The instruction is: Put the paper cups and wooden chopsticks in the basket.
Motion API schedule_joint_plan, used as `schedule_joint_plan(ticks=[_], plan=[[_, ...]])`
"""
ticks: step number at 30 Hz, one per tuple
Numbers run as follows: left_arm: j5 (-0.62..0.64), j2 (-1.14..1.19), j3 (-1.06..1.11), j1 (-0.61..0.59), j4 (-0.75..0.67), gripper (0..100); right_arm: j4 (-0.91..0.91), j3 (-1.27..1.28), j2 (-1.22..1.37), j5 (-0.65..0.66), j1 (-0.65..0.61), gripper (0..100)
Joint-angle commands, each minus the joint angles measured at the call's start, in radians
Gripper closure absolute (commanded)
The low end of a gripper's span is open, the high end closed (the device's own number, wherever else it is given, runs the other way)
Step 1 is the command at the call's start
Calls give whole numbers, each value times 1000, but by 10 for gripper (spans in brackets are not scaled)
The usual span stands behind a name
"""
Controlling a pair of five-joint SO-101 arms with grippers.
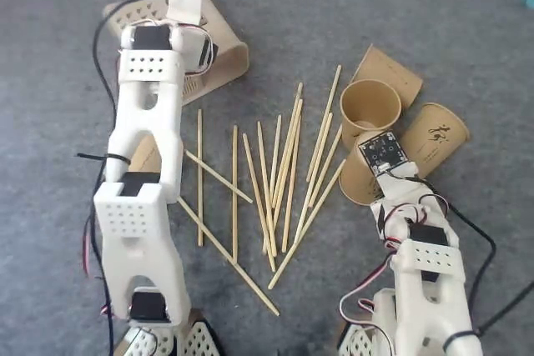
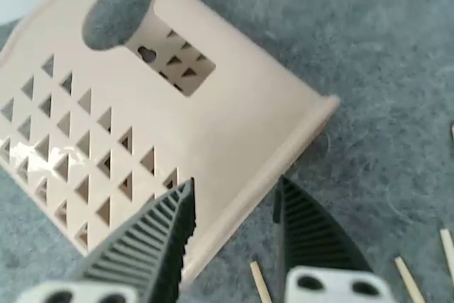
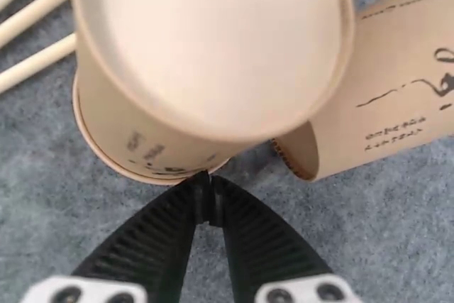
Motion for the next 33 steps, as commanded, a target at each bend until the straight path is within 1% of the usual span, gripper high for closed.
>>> schedule_joint_plan(ticks=[1,2,4,8,18,26,33], plan=[[15,0,-4,18,-55,983,-12,-3,-19,9,-8,990],[15,8,-4,21,-57,998,-12,-3,-19,9,-8,990],[15,26,-4,23,-58,979,-12,-3,-19,11,-10,990],[14,77,-5,29,-83,988,-12,-3,-19,11,-10,990],[9,166,-1,92,-89,988,-12,-3,-19,12,-10,990],[9,167,1,124,81,988,-12,-3,-19,12,-10,990],[14,169,18,147,155,989,-12,-3,-19,12,-10,990]])
